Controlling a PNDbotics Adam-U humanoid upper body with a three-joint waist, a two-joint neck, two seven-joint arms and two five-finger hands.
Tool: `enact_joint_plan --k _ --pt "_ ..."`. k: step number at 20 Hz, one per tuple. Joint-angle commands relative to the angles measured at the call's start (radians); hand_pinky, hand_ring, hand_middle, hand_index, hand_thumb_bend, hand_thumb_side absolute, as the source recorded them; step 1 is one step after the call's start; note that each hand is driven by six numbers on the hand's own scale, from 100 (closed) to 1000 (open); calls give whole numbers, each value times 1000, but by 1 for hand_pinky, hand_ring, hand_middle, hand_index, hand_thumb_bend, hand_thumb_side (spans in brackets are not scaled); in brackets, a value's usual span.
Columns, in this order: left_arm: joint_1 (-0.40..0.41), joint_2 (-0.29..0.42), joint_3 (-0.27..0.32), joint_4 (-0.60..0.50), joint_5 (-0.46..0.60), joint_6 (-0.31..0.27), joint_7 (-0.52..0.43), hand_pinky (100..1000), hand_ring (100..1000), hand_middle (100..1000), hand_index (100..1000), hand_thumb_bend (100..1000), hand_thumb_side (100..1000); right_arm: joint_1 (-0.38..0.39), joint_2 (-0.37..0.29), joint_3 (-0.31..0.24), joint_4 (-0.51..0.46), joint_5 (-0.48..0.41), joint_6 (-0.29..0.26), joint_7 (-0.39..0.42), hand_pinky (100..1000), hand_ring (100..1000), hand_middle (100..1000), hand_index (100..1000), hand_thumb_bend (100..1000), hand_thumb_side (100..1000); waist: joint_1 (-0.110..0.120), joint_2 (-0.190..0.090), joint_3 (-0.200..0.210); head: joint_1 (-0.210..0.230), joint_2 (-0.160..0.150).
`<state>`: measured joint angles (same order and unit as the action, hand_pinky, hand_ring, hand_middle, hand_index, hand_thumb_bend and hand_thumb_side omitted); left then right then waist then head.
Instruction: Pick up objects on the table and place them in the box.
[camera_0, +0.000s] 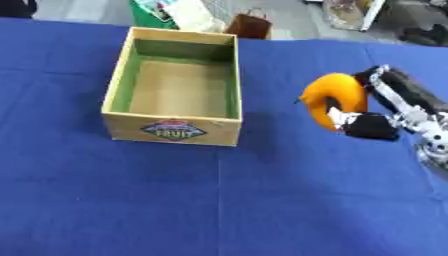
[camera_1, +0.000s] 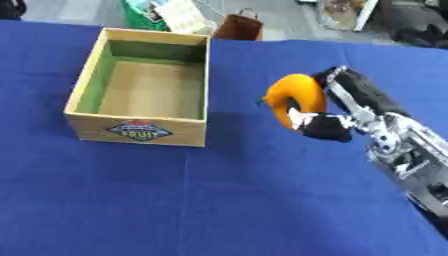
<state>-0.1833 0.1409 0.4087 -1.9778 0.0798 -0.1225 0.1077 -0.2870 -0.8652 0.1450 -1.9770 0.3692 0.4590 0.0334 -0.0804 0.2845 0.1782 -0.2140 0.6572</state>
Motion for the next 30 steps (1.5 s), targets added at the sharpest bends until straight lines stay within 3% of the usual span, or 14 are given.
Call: enact_joint_plan --k 1,5,10,18,26,30 --pt "-5 14 -2 -22 8 1 -1 469 352 458 539 100 791 -70 9 -49 -23 -25 14 -30 762 754 410 594 100 455 5 -19 1 -14 5" --pt "-2 14 -4 -22 11 -1 -1 469 352 458 539 100 789 -206 40 -57 -23 -47 26 -22 764 755 409 596 100 453 12 -20 5 -22 0" --pt "1 12 -15 -22 16 0 -11 468 352 458 538 100 788 -374 87 -14 1 -56 58 38 751 740 416 598 100 492 18 -21 9 -22 -3" --pt "3 8 -31 -22 25 2 -29 469 352 458 537 100 786 -587 201 81 193 99 15 142 735 719 418 597 100 509 24 -16 29 -22 -24" --pt "2 4 -41 -22 31 2 -45 469 353 459 536 100 787 -723 329 140 386 202 -21 137 734 714 418 596 100 523 27 -6 50 -45 -33" --pt "0 1 -46 -20 36 0 -52 470 353 459 537 100 786 -773 398 161 541 270 -49 124 740 728 424 602 100 526 29 -5 70 -65 -32"
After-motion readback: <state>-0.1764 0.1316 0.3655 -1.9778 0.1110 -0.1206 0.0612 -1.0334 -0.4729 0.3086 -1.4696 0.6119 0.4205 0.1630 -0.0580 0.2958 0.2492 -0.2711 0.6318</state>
